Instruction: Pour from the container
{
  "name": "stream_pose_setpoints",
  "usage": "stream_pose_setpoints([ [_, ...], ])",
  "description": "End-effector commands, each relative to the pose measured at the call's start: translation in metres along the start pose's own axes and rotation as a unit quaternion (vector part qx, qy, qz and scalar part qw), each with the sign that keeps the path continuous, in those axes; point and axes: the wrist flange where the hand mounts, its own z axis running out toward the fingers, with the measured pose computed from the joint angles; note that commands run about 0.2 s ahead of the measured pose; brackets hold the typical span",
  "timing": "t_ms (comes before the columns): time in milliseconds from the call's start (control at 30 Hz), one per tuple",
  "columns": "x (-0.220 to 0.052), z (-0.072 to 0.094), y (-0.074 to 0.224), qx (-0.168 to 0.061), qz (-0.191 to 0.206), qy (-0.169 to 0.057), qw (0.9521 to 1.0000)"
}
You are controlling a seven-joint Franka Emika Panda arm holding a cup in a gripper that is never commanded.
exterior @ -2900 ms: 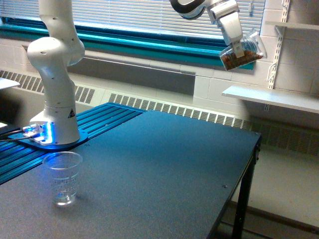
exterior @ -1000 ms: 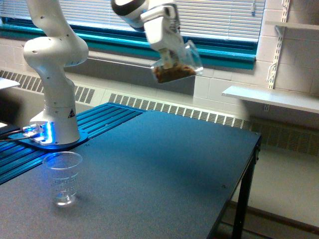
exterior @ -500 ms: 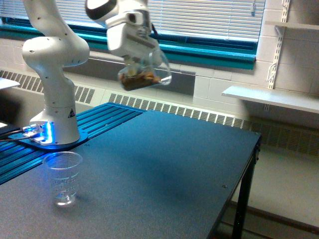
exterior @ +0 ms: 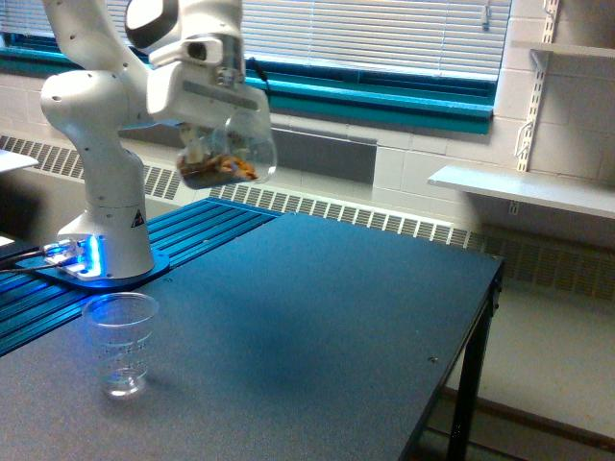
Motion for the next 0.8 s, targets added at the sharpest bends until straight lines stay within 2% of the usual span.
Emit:
stream_pose_setpoints([
  [33, 0.0, 0.011, 0.03, -0.02, 0.019, -0.005, 0.9996],
  [333, 0.003, 0.021, 0.06, -0.035, 0.038, -0.012, 0.9986],
  [800, 0.005, 0.041, 0.088, -0.054, 0.065, -0.026, 0.9961],
])
